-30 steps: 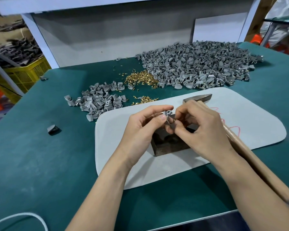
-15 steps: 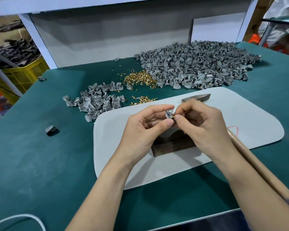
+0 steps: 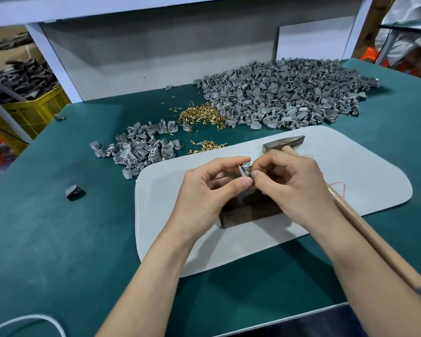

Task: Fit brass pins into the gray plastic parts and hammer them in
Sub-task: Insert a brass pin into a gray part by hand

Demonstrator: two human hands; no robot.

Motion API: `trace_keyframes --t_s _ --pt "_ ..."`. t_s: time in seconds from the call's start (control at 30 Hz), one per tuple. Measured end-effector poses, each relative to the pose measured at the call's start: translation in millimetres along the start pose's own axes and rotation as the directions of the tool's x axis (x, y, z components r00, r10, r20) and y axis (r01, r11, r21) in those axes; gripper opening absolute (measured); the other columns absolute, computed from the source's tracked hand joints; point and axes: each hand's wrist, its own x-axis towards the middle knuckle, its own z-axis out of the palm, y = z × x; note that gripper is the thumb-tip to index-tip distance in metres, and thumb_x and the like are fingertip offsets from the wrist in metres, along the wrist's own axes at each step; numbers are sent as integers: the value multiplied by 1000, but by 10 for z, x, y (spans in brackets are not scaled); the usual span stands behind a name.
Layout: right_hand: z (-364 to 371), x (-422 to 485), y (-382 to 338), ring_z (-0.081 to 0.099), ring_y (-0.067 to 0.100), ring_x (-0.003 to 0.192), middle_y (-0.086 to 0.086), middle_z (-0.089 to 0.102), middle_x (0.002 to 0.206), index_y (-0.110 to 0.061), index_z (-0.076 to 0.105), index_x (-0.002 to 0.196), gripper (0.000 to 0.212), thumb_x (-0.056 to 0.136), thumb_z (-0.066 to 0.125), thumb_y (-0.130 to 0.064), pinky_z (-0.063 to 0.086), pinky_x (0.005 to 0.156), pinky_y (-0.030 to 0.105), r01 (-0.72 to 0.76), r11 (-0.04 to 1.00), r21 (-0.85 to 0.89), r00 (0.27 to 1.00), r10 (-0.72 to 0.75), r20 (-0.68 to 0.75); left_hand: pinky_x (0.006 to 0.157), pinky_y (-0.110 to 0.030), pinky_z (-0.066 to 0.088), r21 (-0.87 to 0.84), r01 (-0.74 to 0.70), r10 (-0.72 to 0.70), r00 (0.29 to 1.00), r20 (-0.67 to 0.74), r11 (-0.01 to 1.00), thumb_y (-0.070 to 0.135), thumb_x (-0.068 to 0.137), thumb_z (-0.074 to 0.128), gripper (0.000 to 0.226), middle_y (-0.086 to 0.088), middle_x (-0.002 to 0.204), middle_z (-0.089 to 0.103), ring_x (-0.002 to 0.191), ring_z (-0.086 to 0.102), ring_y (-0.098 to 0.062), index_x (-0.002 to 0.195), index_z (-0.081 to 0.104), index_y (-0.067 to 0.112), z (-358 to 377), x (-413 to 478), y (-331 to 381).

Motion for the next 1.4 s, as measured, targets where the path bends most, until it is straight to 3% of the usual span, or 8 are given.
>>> trace_keyframes --t_s 0.07,0.17,0.27,0.53,0.7,0.87,1.17,1.4 --pt "-1 -1 2 51 -3 62 -22 57 58 -23 63 63 8 71 62 -20 39 71 17 -21 1000 -23 1000 21 -7 71 -11 47 6 7 -7 1000 -2 1000 4 77 69 30 17 68 64 66 62 2 104 67 17 4 1 -5" --pt "-5 1 -7 54 5 55 -22 56 55 -23 61 62 9 71 61 -24 40 89 43 -52 998 -32 999 52 2 70 -11 46 4 16 -16 1000 -6 1000 5 76 70 31 16 69 64 65 61 1 104 67 18 5 6 -5" --pt "-7 1 -19 54 7 54 -22 55 57 -22 62 64 9 72 61 -25 39 94 54 -42 998 -37 999 42 5 70 -11 46 10 21 -21 1000 -8 1000 2 76 70 31 15 71 65 65 61 0 102 67 20 5 8 -4" --pt "-11 6 -32 51 2 67 -21 57 58 -18 64 65 11 73 60 -24 39 93 58 9 997 -78 1000 -9 7 79 -12 47 19 48 -48 999 2 999 1 79 67 39 17 64 60 73 58 -5 111 63 23 8 12 -4" --pt "-16 11 -18 50 1 68 -17 57 57 -18 63 62 13 73 60 -24 37 93 58 27 996 -87 1000 -26 18 80 -13 47 53 23 -23 1000 -6 998 1 81 66 44 0 79 60 78 60 -7 118 59 23 7 8 -6" --pt "-10 7 -13 49 -3 70 -21 57 61 -16 65 63 14 74 61 -23 37 92 55 37 995 -93 999 -36 14 77 -12 45 86 1 0 1000 -11 996 2 81 66 43 -2 82 59 74 60 -3 116 59 26 11 11 -27" --pt "-18 13 -1 48 -4 68 -19 57 59 -17 65 62 13 73 61 -24 36 90 51 40 994 -102 999 -38 26 76 -14 47 159 -65 67 998 -6 985 6 81 68 30 19 78 61 71 65 -4 105 66 24 -1 11 -77" --pt "-54 18 17 48 -5 68 -19 57 58 -18 65 62 13 71 61 -25 34 93 49 26 995 -95 997 -19 78 78 -16 46 266 -125 123 992 22 956 5 83 66 32 10 84 59 74 63 -2 109 65 25 -23 11 -112"
